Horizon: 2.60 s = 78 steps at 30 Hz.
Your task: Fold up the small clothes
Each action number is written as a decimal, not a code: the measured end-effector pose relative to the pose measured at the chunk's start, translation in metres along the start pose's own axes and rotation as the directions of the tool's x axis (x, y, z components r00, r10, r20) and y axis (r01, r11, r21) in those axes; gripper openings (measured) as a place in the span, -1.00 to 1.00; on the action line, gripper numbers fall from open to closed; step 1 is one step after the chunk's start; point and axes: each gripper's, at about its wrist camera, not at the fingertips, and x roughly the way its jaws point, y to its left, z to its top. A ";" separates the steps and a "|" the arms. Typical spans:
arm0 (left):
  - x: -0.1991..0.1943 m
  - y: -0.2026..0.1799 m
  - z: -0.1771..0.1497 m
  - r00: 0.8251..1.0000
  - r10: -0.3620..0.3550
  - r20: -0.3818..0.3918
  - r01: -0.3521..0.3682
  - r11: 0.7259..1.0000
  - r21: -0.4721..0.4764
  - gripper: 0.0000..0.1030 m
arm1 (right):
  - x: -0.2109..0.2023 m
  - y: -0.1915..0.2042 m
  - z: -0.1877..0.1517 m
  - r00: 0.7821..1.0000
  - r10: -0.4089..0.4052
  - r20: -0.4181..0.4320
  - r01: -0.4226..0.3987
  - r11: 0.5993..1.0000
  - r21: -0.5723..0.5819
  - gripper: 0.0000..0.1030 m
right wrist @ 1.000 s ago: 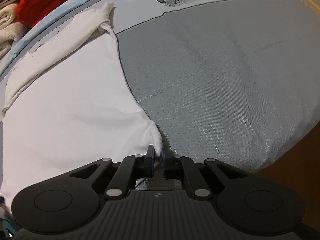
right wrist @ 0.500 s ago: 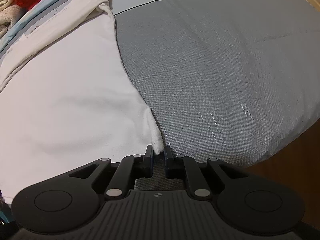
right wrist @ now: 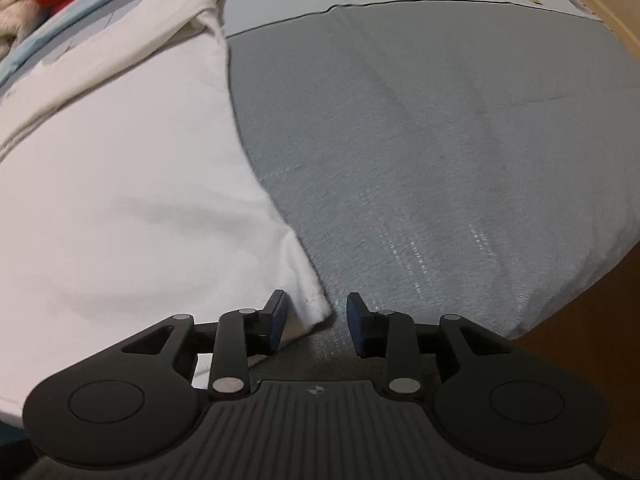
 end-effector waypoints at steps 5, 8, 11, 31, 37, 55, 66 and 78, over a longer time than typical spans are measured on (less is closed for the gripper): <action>-0.002 -0.013 -0.002 1.000 -0.002 0.026 0.001 0.998 0.059 -0.85 | 0.000 0.007 -0.001 1.000 0.024 0.012 -0.023 0.999 -0.047 -0.82; -0.011 -0.020 -0.003 0.998 0.010 0.069 -0.017 0.994 0.108 -0.86 | -0.008 0.004 0.001 0.998 0.045 0.046 -0.043 0.999 -0.024 -0.87; -0.032 -0.029 -0.004 0.992 0.005 0.125 -0.027 0.985 0.172 -0.87 | -0.027 -0.002 0.004 0.988 0.100 0.117 -0.103 0.995 0.015 -0.88; -0.219 0.016 -0.049 0.933 -0.311 0.178 0.241 0.912 0.333 -0.88 | -0.246 -0.111 -0.054 0.804 0.465 0.371 -0.462 0.881 -0.103 -0.90; -0.156 0.011 0.013 0.938 -0.274 0.211 0.222 0.945 0.238 -0.88 | -0.199 -0.092 -0.021 0.844 0.420 0.333 -0.423 0.904 -0.069 -0.90; 0.007 0.007 0.174 0.952 -0.168 0.255 0.175 0.985 -0.005 -0.84 | -0.015 -0.022 0.141 0.920 0.271 0.282 -0.298 0.953 0.056 -0.89; 0.016 0.018 0.159 0.980 -0.116 0.161 0.118 0.993 0.001 -0.25 | -0.007 -0.010 0.152 0.932 0.196 0.305 -0.215 0.976 0.027 -0.57; 0.021 0.003 0.162 0.978 -0.107 0.180 0.118 0.992 -0.054 -0.20 | 0.011 0.005 0.136 0.962 0.168 0.213 -0.163 0.986 -0.037 -0.51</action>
